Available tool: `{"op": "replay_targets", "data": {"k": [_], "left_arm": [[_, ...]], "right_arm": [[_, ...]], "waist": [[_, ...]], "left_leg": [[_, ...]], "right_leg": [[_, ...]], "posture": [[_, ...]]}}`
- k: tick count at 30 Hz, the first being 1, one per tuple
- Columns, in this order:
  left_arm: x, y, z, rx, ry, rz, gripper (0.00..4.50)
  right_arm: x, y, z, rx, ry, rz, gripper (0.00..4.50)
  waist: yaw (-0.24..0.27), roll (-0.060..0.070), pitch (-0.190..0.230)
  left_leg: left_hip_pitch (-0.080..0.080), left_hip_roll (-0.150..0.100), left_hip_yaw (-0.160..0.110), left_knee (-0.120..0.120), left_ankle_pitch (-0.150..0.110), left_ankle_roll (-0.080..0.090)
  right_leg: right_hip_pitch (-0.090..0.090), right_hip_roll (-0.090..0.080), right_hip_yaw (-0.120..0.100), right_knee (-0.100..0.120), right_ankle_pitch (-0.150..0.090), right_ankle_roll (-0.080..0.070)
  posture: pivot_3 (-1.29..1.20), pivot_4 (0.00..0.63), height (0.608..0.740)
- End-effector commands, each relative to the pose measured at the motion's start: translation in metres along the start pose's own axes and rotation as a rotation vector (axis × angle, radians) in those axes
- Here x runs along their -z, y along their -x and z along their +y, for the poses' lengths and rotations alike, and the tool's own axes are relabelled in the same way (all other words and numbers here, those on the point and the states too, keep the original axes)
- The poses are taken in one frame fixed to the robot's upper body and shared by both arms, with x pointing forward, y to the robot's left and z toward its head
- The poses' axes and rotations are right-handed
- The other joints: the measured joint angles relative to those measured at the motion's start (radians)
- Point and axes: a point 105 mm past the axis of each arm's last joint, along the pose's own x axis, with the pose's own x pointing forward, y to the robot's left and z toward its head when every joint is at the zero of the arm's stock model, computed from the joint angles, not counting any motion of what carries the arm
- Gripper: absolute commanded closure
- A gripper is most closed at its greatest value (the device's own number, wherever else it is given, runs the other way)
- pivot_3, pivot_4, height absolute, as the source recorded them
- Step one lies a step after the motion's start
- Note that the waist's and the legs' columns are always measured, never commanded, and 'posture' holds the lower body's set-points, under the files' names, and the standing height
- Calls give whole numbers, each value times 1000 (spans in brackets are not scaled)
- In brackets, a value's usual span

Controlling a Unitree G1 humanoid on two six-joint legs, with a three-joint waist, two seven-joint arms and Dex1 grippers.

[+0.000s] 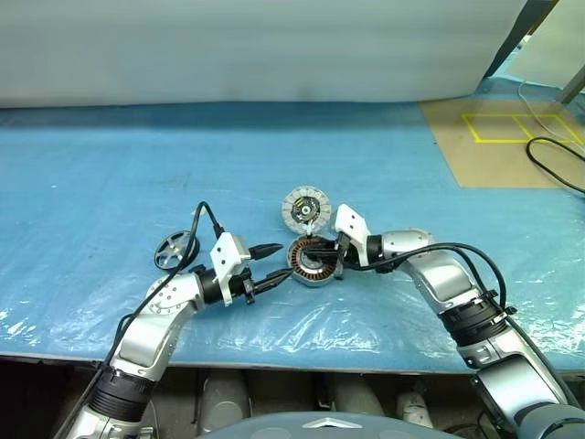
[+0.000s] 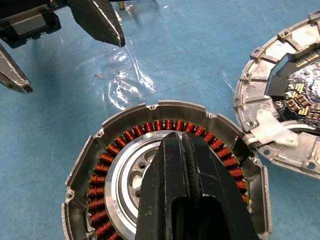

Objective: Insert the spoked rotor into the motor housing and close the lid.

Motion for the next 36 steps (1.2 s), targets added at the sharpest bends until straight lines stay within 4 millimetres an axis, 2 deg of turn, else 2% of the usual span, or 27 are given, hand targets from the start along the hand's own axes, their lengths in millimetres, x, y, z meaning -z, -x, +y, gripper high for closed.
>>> {"op": "replay_targets", "data": {"k": [1,7,13,15,18,20,23,27,30,33,36], "left_arm": [[-6,-1,1,16,-36,-9,1899],[-5,-4,0,25,-32,-9,1899],[-2,-5,-1,26,-28,-6,1899],[-1,-4,0,20,-30,-1,1899],[1,-3,-1,18,-26,1,1899],[2,-3,-1,16,-23,5,1899],[5,-1,0,10,-23,11,1899],[7,0,1,9,-22,14,1899],[7,-1,1,11,-23,11,1899],[6,-2,2,13,-25,9,1899],[7,-2,2,15,-24,8,1899]], "right_arm": [[9,3,4,-11,-72,9,4474],[-20,12,4,-47,-185,-129,4474],[-18,4,12,-78,-153,-102,4474],[-10,-1,12,-73,-135,-54,4474],[22,-7,19,-89,-85,83,4474],[36,-7,22,-100,-55,138,4474],[37,-5,22,-93,-53,131,4474],[-10,1,7,-66,-182,-97,4474],[-30,8,1,-61,-230,-179,4474],[-41,13,-1,-59,-247,-219,4474],[-38,14,2,-57,-232,-200,4474]], "waist": [[0,0,0],[0,0,0],[0,0,0],[0,0,0],[-1,0,0],[-1,0,0],[-1,0,-1],[-1,-1,-1],[0,0,-1],[0,0,-1],[1,0,-1]], "left_leg": [[0,0,0,0,0,0],[-2,0,0,0,0,0],[-3,0,0,-1,1,0],[-3,0,0,-1,1,0],[-3,0,0,0,0,0],[-3,0,0,0,0,0],[0,0,0,-1,0,0],[1,0,0,0,0,1],[0,0,0,0,1,1],[-3,0,0,0,1,1],[-3,0,0,-2,1,1]], "right_leg": [[0,0,0,0,0,0],[-4,0,0,0,0,0],[-5,1,0,0,0,0],[-5,0,0,0,0,0],[-5,0,0,0,0,0],[-3,0,0,0,0,0],[0,0,0,0,0,0],[1,0,0,0,0,0],[-3,0,0,0,1,-1],[-6,0,0,0,1,-1],[-6,1,-1,0,1,-1]], "posture": [[0,150,740],[0,150,740],[0,150,740],[0,150,740],[0,150,740],[0,150,740],[0,150,740],[0,150,740],[0,150,740],[0,150,740],[0,150,740]]}}
